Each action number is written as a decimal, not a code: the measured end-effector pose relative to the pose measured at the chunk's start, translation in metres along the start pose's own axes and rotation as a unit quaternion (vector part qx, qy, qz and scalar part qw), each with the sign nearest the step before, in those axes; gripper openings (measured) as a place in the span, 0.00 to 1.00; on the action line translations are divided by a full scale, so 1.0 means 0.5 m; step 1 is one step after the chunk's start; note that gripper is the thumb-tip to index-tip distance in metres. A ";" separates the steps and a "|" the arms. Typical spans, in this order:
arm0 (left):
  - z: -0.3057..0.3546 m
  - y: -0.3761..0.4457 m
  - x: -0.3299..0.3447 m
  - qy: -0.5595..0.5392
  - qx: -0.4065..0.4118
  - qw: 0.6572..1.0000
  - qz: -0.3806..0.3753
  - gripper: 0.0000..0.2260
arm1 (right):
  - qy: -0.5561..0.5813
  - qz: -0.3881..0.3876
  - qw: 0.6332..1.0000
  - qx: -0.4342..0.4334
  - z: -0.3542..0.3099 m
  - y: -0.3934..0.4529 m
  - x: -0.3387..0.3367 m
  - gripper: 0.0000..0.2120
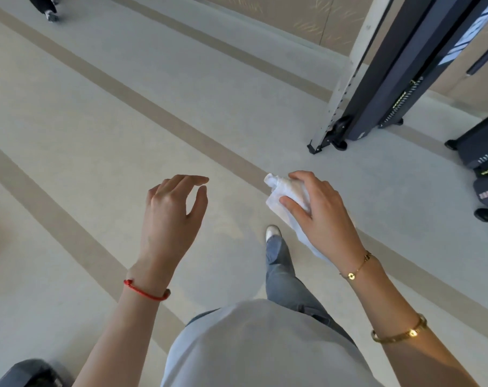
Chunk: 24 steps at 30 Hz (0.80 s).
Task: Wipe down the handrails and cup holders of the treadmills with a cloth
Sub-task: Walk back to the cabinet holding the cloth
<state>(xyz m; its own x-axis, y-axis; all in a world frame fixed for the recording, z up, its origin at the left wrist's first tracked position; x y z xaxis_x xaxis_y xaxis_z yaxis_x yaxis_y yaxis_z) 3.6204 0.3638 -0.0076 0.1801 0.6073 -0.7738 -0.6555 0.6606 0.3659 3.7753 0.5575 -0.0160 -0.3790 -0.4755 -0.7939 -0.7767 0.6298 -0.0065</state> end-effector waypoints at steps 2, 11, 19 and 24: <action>-0.012 0.078 0.040 0.003 -0.010 1.000 0.006 0.08 | 0.004 -0.003 1.000 -0.003 0.018 0.094 -0.007 0.18; -0.026 0.451 0.196 0.001 -0.056 0.998 0.029 0.08 | -0.004 -0.024 0.999 -0.023 0.098 0.530 -0.086 0.17; -0.078 0.732 0.298 0.010 -0.074 0.996 0.041 0.08 | -0.015 -0.039 0.998 -0.055 0.123 0.855 -0.114 0.18; -0.148 0.914 0.367 0.004 -0.072 0.997 0.038 0.08 | -0.019 -0.044 0.997 -0.056 0.140 1.069 -0.092 0.19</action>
<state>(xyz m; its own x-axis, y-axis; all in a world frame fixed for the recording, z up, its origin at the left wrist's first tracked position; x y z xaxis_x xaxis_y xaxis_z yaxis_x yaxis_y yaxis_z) 3.2997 0.7442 -0.0206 0.1203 0.6493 -0.7509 -0.7660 0.5419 0.3459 3.4127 0.9591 -0.0257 -0.2892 -0.5012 -0.8156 -0.8583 0.5130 -0.0109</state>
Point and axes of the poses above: each hand's wrist, its own y-axis towards the middle knuckle, its own x-axis out of the palm, z = x × y, the point moved 3 cm from there along y, towards the middle knuckle, and after that the axes turned 7 degrees about x, right-handed, at the moved point
